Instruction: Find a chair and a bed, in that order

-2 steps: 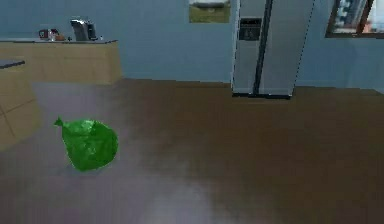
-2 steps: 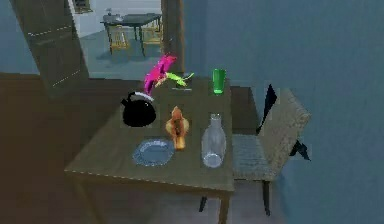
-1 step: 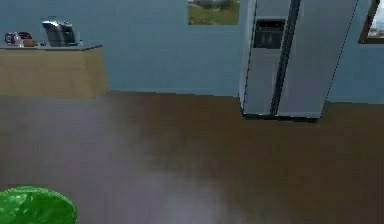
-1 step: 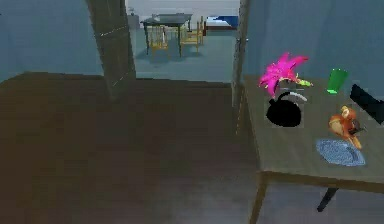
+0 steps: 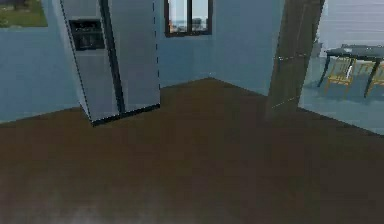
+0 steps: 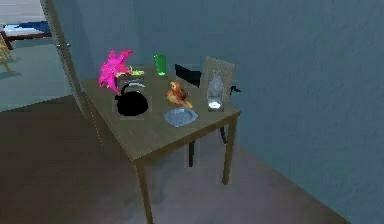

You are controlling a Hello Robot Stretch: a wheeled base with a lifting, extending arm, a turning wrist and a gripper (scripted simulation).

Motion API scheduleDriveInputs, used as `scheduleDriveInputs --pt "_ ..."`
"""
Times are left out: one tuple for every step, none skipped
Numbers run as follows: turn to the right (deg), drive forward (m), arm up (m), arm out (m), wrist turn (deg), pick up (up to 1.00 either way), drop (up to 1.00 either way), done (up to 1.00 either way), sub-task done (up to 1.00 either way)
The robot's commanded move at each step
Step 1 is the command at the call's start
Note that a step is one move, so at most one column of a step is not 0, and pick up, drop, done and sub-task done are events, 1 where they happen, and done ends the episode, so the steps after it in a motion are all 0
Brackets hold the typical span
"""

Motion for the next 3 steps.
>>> scheduleDriveInputs --pt "21.0 0.00 0.00 0.00 0.0 0.00 0.00 0.00 0.00" --pt "0.0 0.50 0.00 0.00 0.0 0.00 0.00 0.00 0.00" --pt "27.0 0.00 0.00 0.00 0.0 0.00 0.00 0.00 0.00"
